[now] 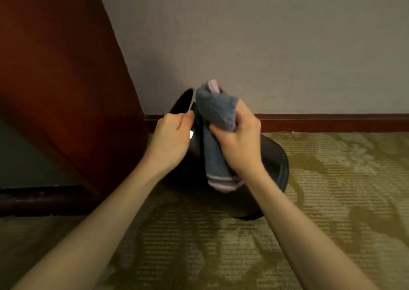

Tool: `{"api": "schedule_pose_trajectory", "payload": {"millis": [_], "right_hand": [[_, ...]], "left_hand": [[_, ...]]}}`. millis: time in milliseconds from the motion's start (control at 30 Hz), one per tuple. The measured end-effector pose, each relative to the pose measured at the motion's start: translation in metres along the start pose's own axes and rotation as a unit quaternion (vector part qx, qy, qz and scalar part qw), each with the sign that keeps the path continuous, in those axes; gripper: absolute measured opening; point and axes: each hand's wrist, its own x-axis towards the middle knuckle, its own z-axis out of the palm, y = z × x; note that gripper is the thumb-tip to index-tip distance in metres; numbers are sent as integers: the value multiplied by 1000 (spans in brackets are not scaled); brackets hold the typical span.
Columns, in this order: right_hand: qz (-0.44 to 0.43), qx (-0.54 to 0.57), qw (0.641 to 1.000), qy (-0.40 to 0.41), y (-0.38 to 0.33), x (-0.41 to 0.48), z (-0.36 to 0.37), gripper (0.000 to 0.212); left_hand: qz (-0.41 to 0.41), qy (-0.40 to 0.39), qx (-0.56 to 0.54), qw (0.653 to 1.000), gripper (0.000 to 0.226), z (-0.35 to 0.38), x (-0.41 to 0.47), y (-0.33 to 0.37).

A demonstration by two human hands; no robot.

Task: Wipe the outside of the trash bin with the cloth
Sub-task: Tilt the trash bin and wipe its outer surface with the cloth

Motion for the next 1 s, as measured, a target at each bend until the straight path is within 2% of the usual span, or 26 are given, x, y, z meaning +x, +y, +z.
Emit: {"api": "schedule_pose_trajectory", "payload": {"millis": [100, 300, 467, 567, 667, 800, 900, 1000], "right_hand": [[-71, -37, 997, 23, 7, -27, 7, 13], [-110, -144, 983, -28, 34, -63, 8, 26], [-49, -118, 991, 41, 38, -36, -2, 23], [52, -85, 989, 106, 47, -13, -16, 25], [147, -100, 976, 126, 66, 7, -34, 25], [179, -157, 961, 138, 85, 14, -53, 25], [202, -168, 953, 151, 89, 12, -59, 15], [194, -180, 950, 168, 88, 0, -57, 17]], "left_hand": [[-19, -1, -21, 1000, 51, 2, 18, 2], [-24, 23, 34, 999, 52, 1, 33, -3], [4, 29, 91, 995, 50, -4, 36, -10], [10, 24, 104, 994, 48, -6, 36, -14], [4, 21, 100, 995, 46, -6, 36, -14], [-22, 16, 83, 996, 46, -3, 38, -10], [-53, 22, 93, 994, 47, -1, 38, -6], [-89, 11, 67, 994, 42, -2, 37, -4]]}}
